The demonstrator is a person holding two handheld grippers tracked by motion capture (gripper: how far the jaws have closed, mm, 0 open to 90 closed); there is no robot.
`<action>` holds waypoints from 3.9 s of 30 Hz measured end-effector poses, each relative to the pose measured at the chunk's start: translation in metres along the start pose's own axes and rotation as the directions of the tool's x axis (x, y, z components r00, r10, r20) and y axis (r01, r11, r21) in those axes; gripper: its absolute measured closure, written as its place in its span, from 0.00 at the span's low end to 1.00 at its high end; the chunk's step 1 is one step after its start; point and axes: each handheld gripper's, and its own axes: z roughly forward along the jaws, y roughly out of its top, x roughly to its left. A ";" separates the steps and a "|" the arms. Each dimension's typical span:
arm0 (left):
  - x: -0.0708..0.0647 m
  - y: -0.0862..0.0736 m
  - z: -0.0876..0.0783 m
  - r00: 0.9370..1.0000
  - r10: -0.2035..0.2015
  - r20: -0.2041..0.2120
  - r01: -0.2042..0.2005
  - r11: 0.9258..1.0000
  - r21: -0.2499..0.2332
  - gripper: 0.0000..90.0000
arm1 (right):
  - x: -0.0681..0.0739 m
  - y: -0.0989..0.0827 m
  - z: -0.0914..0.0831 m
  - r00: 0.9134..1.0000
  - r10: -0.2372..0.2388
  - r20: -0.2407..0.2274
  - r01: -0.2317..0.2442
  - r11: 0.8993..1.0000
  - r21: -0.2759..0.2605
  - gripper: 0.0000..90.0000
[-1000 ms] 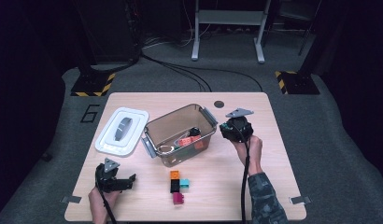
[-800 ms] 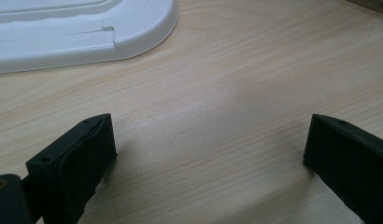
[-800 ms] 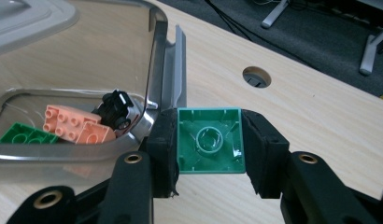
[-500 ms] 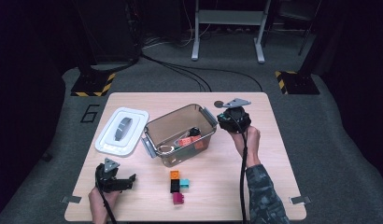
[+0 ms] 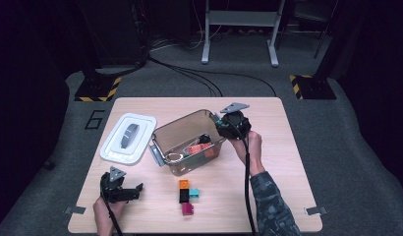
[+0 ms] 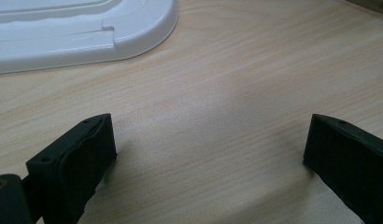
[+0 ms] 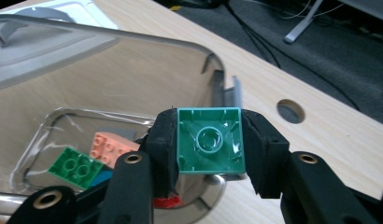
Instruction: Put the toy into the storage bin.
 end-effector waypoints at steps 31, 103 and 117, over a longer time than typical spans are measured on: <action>0.000 0.000 0.000 1.000 0.000 0.000 0.000 1.000 0.000 0.02 | 0.023 -0.012 0.007 0.998 0.007 -0.059 0.000 0.992 0.126 0.49; 0.000 0.000 0.000 1.000 -0.002 -0.001 0.002 1.000 0.000 0.02 | 0.095 -0.118 0.004 0.957 -0.083 -0.278 0.141 0.971 0.194 0.76; 0.000 0.000 0.000 1.000 -0.002 -0.001 0.002 1.000 0.001 0.02 | 0.036 -0.122 -0.004 0.991 0.042 -0.128 -0.018 0.984 0.178 0.76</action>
